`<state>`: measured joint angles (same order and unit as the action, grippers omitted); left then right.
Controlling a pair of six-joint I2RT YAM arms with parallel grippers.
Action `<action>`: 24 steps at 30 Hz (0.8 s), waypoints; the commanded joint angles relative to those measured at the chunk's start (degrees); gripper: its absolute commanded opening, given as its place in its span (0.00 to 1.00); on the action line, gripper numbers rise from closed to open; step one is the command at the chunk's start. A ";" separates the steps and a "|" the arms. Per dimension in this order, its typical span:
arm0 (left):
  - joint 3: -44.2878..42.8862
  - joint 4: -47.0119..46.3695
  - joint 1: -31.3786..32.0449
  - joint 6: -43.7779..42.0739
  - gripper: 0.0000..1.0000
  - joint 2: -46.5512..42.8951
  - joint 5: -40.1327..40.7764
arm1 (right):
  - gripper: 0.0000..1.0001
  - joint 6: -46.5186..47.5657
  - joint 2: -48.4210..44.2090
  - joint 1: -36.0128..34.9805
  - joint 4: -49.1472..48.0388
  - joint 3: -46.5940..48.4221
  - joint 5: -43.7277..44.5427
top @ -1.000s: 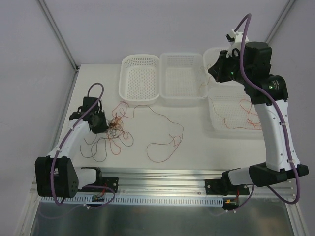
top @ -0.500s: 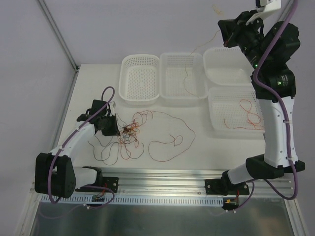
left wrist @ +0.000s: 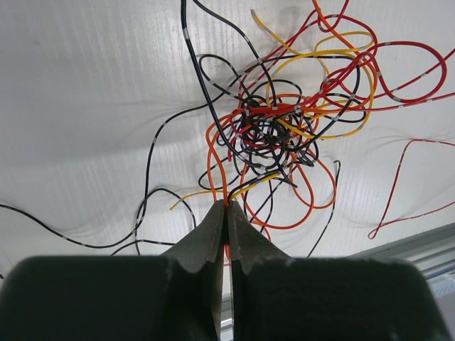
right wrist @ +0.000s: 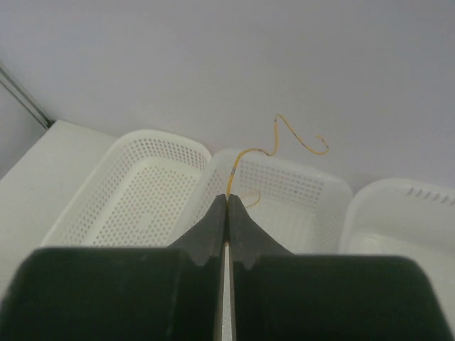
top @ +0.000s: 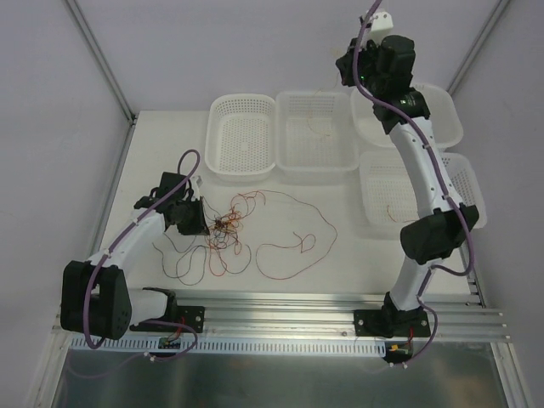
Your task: Untangle the cables
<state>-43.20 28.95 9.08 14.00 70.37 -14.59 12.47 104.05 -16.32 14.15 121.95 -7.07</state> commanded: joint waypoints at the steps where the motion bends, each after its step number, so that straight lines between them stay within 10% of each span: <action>1: 0.13 -0.47 0.67 -0.99 0.00 0.47 -1.32 | 0.01 -0.60 3.43 0.32 0.87 -3.19 -2.15; 15: 0.05 -0.39 1.29 -0.99 0.00 -0.32 -2.90 | 0.75 -0.16 0.47 -0.82 17.04 -16.45 -5.41; 24: 0.05 -0.65 1.47 -0.82 0.00 -1.29 -5.88 | 0.78 -4.19 -17.64 -15.75 13.64 -40.63 -10.94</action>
<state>-43.20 28.91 9.82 13.91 70.91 -16.71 11.22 91.00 -26.50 30.96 86.32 -13.63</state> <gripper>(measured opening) 0.009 0.784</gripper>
